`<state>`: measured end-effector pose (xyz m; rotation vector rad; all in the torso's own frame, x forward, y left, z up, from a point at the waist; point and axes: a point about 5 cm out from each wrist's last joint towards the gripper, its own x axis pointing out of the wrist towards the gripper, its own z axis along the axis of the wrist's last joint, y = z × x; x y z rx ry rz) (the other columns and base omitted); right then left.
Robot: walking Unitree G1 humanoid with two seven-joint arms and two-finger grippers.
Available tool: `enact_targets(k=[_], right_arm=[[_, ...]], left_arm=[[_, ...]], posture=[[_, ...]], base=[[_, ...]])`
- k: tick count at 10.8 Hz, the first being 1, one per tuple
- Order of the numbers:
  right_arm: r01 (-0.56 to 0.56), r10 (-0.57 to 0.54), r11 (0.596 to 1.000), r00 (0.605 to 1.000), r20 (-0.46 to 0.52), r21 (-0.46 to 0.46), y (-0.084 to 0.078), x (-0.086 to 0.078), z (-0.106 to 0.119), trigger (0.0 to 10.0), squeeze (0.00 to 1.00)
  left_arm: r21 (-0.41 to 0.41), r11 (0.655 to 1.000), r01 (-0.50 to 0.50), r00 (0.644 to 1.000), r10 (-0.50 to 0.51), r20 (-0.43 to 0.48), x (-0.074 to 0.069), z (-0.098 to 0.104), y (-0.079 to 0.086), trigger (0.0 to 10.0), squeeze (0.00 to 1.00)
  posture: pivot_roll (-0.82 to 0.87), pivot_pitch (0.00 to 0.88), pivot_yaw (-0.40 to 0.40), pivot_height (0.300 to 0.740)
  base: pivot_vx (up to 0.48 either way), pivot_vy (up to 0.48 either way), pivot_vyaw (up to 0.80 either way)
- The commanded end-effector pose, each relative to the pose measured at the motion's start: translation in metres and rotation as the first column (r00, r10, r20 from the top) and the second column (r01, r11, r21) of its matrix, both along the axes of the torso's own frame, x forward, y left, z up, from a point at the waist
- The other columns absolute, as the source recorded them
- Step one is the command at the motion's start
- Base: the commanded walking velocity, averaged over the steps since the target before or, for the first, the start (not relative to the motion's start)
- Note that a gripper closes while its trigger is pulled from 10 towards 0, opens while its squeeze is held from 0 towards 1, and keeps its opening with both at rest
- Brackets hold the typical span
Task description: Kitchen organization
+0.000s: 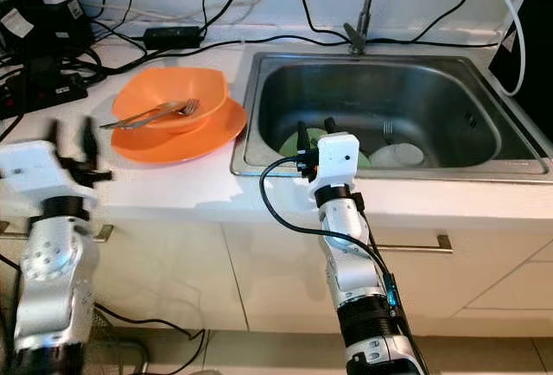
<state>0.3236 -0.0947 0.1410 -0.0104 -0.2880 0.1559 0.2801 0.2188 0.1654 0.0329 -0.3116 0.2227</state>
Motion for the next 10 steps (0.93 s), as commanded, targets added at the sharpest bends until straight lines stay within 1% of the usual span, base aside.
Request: enact_targets(k=[1,2,5,7,9,10], right_arm=[[-0.003,0.003,1.000,1.000,-0.006,-0.013,0.002,0.001,0.000,10.0,0.00],[0.000,0.000,1.000,1.000,-0.005,-0.013,0.001,0.002,0.000,10.0,0.00],[0.009,-0.009,1.000,1.000,-0.003,-0.012,0.000,0.001,0.001,10.0,0.00],[0.011,-0.011,1.000,1.000,-0.004,-0.013,0.000,0.002,0.001,10.0,0.00],[0.008,-0.008,1.000,1.000,-0.002,-0.012,0.001,0.003,0.002,10.0,0.00],[0.006,-0.006,1.000,1.000,-0.004,-0.012,0.002,0.003,0.001,10.0,0.00]], left_arm=[[-0.003,0.999,0.032,0.999,-0.032,-0.003,0.006,0.001,-0.002,10.0,0.00],[-0.022,0.998,0.052,0.999,-0.052,0.001,0.013,0.002,-0.005,10.0,0.00],[-0.024,0.997,0.070,0.998,-0.070,0.010,0.020,0.005,-0.006,10.0,0.00],[-0.032,0.997,0.064,0.998,-0.064,0.001,0.022,0.002,-0.004,10.0,0.00],[-0.040,0.994,0.104,0.994,-0.105,-0.015,0.025,0.001,-0.008,10.0,0.00],[-0.041,0.994,0.099,0.995,-0.100,-0.018,0.024,0.000,-0.008,10.0,0.00]], posture=[[0.15,0.000,0.011,0.740],[0.14,0.000,0.012,0.740],[0.13,0.000,0.015,0.740],[0.13,0.000,0.015,0.740],[0.14,0.000,0.012,0.740],[0.14,0.000,0.012,0.740]], base=[[0.000,0.000,0.00],[0.000,0.000,0.00],[0.000,0.000,0.00],[0.000,0.000,0.00],[0.000,0.000,0.00],[0.000,0.000,0.00]])
